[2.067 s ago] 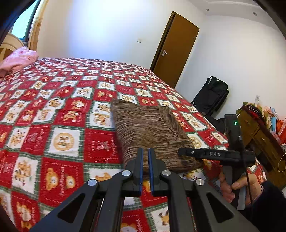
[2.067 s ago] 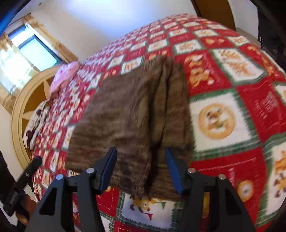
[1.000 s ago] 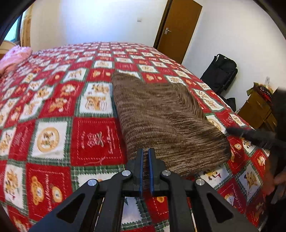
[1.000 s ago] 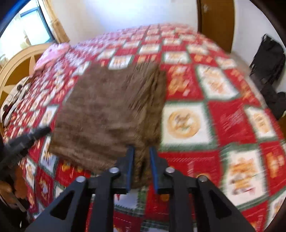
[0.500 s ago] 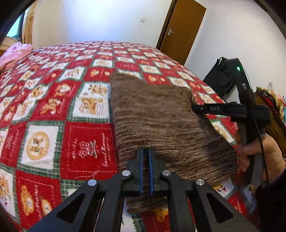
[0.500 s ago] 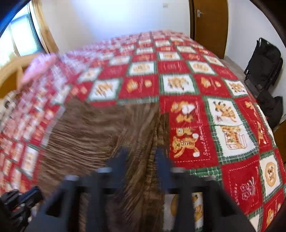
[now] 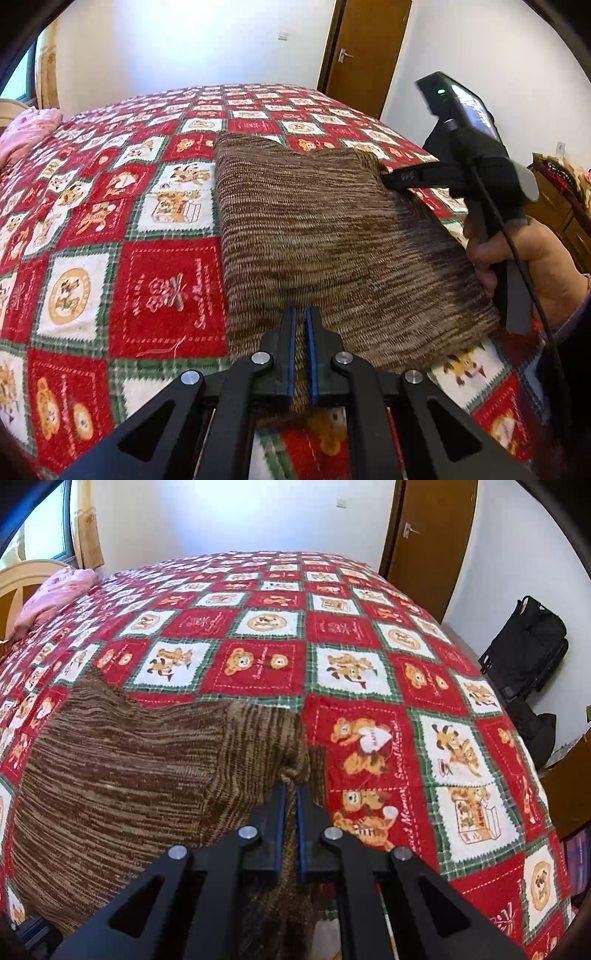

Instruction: Fold small clothes

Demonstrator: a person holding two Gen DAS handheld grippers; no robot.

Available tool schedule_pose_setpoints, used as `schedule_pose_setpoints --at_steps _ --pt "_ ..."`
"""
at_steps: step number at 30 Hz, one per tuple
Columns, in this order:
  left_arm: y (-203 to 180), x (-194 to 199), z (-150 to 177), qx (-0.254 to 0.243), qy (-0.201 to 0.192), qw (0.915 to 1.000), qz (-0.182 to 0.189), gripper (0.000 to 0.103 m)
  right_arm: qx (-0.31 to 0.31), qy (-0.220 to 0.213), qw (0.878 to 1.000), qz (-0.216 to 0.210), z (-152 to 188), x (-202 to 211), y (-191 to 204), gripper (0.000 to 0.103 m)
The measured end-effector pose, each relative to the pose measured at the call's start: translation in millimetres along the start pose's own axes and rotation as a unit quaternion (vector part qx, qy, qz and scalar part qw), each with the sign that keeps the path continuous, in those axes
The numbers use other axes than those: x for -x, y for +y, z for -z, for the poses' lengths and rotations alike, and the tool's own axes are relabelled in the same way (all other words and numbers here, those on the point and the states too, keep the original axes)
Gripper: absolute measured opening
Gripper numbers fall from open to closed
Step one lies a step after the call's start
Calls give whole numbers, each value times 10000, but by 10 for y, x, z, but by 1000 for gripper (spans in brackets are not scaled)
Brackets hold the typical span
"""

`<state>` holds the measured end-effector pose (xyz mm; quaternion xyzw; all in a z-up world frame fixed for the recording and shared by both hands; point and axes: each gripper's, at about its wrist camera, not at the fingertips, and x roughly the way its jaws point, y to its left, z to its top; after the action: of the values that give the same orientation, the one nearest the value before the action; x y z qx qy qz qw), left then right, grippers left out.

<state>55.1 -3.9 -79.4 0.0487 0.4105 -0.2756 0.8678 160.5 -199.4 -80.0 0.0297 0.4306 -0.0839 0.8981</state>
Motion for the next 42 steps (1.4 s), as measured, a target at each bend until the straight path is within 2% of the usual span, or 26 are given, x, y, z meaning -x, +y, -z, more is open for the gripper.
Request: schedule_pose_setpoints --at_steps 2,4,5,7,9,11,12,13,16,18,20,21,22,23,24,26,32,36,38,42 --pt "52 81 20 63 40 10000 62 6 -272 -212 9994 -52 18 208 -87 9" --pt "117 145 37 140 27 9999 -21 6 -405 -638 9971 -6 81 546 -75 17" --pt "139 159 42 179 25 9998 -55 6 -400 -752 9963 -74 122 688 9 17" --pt "175 168 40 261 74 9996 -112 6 -223 -710 9964 -397 241 910 205 17" --pt "164 163 30 261 128 9993 -244 6 -10 -578 9973 -450 413 1031 408 17" --pt "130 171 38 170 163 9990 -382 6 19 -412 9973 -603 557 1029 506 21" --pt "114 177 50 137 195 9986 -463 6 -36 -307 9973 -669 633 992 527 28" --pt "113 179 59 125 237 9983 -521 6 -84 -212 9976 -660 703 937 541 36" --pt "131 199 81 185 342 9975 -585 6 -240 -78 9985 -489 879 765 537 44" --pt "177 214 75 312 348 9972 -582 6 -364 -223 9974 -585 913 754 493 48" --pt "187 222 63 333 388 9960 -734 6 -415 -310 9968 -609 925 743 461 52" --pt "175 230 62 296 395 9956 -802 7 -444 -356 9966 -598 942 729 444 59" --pt "163 235 60 267 390 9953 -850 8 -523 -361 9966 -529 968 708 411 74" --pt "161 241 53 259 385 9950 -882 20 -683 -327 9958 -511 989 669 359 79" --pt "158 253 48 272 362 9947 -926 45 -921 -284 9931 -670 998 633 268 82" --pt "159 299 48 342 274 9946 -940 69 -1140 -275 9890 -899 1020 649 178 82" --pt "113 451 -3 247 58 9929 -1159 69 -934 -367 9927 -672 1022 691 279 83" --pt "123 519 -6 148 -3 9884 -1511 69 -1017 -473 9914 -668 1048 734 235 83" --pt "128 552 1 25 -44 9851 -1720 69 -1067 -740 9900 -553 1062 861 215 81" --pt "155 634 12 -67 -166 9824 -1857 69 -1215 -1156 9853 -337 1046 1184 155 81"
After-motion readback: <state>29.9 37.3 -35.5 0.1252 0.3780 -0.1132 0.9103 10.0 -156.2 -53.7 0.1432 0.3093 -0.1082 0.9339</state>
